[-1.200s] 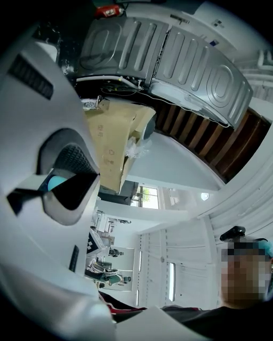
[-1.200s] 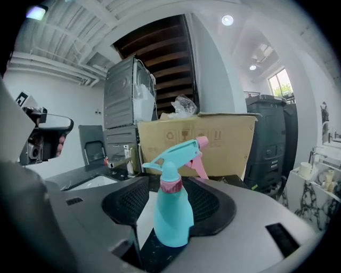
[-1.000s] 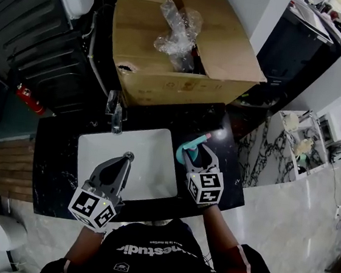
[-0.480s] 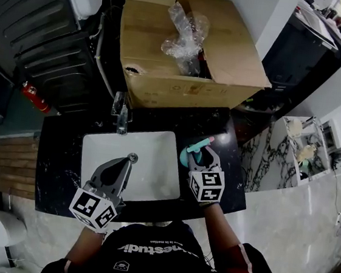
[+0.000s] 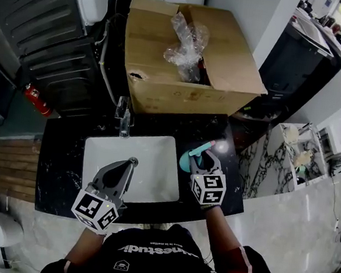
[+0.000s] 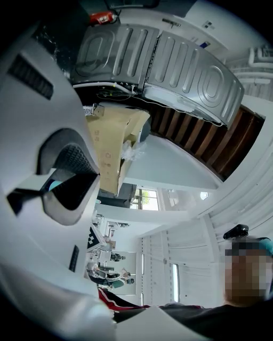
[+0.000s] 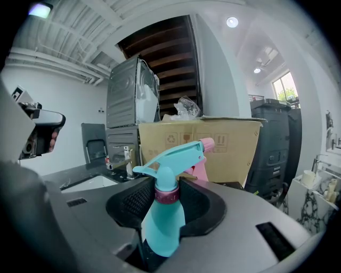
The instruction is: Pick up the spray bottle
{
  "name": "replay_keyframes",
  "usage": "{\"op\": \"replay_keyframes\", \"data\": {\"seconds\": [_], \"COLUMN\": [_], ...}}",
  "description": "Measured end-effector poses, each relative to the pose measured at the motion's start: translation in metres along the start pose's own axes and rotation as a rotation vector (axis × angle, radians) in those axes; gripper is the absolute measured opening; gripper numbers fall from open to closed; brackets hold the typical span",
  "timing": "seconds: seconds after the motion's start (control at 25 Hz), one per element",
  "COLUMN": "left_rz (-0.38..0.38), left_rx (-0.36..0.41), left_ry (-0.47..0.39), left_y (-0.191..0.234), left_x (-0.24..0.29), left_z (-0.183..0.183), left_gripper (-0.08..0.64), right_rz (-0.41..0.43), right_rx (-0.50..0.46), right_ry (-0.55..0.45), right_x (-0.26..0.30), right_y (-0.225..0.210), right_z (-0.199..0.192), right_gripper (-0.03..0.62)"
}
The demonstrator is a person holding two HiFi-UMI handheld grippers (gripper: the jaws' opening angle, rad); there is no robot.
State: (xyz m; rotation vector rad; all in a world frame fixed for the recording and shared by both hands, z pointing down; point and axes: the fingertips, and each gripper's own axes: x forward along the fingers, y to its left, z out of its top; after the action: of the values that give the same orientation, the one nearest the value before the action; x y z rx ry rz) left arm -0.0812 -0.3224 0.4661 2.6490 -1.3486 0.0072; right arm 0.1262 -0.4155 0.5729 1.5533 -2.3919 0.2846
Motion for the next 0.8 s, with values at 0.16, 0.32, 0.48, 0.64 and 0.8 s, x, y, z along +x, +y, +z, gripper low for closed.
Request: {"op": "replay_keyframes", "data": {"seconds": [0.16,0.32,0.48,0.64,0.8], "left_rz": [-0.001,-0.012,-0.010,-0.001,0.011], "left_rx": [0.010,0.023,0.037,0.066,0.085], "left_ry": [-0.016,-0.029,-0.042,-0.046,-0.047], "left_y": [-0.006,-0.011,-0.014,-0.018,-0.022], "left_x": [-0.005,-0.008,-0.011,-0.012,-0.016], "left_z": [0.006,0.010,0.013,0.014,0.015], "left_gripper": [0.015,0.015,0.014,0.015,0.015], "right_rz": [0.006,0.047,0.127,0.223,0.321], "right_rx": [-0.008,-0.023,-0.044,-0.054,-0.059], "right_ry": [-0.023,-0.059,-0.099,-0.116,-0.104], "right_x": [-0.012,-0.028,-0.045,-0.063,-0.077], "right_y": [0.005,0.022,0.051,0.087,0.121], "right_z": [0.013,0.037,0.067,0.088,0.094], "right_gripper": [0.173,0.173,0.173,0.173,0.173]}}
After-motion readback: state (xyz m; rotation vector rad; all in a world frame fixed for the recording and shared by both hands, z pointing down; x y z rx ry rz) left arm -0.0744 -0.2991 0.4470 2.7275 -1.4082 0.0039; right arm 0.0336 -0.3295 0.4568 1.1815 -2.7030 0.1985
